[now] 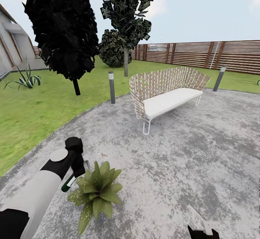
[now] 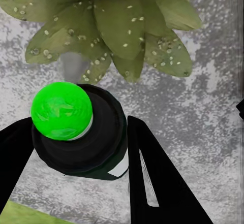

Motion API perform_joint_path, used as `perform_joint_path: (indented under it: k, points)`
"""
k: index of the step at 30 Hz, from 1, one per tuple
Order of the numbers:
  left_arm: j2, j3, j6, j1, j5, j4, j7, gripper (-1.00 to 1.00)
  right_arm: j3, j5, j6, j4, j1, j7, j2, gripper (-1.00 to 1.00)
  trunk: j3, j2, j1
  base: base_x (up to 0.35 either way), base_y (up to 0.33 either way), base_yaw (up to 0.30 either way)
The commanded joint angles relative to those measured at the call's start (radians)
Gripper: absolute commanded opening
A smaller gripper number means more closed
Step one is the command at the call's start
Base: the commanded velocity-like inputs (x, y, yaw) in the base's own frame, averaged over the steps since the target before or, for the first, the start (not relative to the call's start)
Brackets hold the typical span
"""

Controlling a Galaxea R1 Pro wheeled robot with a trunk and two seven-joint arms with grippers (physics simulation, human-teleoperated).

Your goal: Pick up the pesticide atomizer in the garden and spray insectifuge to fully cover both potted plants in the garden.

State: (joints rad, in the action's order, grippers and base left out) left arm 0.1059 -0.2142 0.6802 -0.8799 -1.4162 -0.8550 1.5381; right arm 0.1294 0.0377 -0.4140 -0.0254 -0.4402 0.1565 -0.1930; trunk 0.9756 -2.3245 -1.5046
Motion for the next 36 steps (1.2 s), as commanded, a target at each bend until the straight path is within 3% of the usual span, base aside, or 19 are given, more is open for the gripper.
perform_joint_path:
  k: [1, 12, 19, 27, 36]
  points:
    - [0.001, -0.003, 0.010, -0.001, -0.006, -0.001, 0.008, -1.00, 0.009, 0.004, -0.003, 0.001, -0.001, 0.006, 0.000, 1.00, 0.001, 0.000, 0.000, -0.173, -0.186, 0.107]
    - [0.001, -0.003, 0.011, 0.002, -0.006, 0.000, 0.005, -1.00, 0.009, 0.004, -0.003, 0.001, 0.000, 0.006, 0.001, 1.00, 0.001, 0.000, 0.000, -0.240, -0.181, 0.259]
    - [0.001, -0.004, 0.010, 0.004, -0.006, 0.011, 0.008, -1.00, 0.009, 0.004, -0.003, 0.001, -0.001, 0.006, 0.001, 1.00, 0.001, 0.000, 0.000, -0.051, -0.029, 0.259]
    - [0.000, -0.007, 0.013, 0.004, -0.001, 0.017, 0.012, -1.00, 0.009, 0.004, -0.003, 0.001, 0.000, 0.006, -0.003, 1.00, 0.001, 0.000, 0.000, -0.001, 0.000, 0.030]
    - [-0.009, -0.035, 0.008, 0.001, -0.012, 0.017, 0.033, -1.00, 0.009, 0.004, -0.003, 0.001, 0.000, 0.006, -0.002, 1.00, 0.001, 0.000, 0.000, 0.018, -0.060, 0.001]
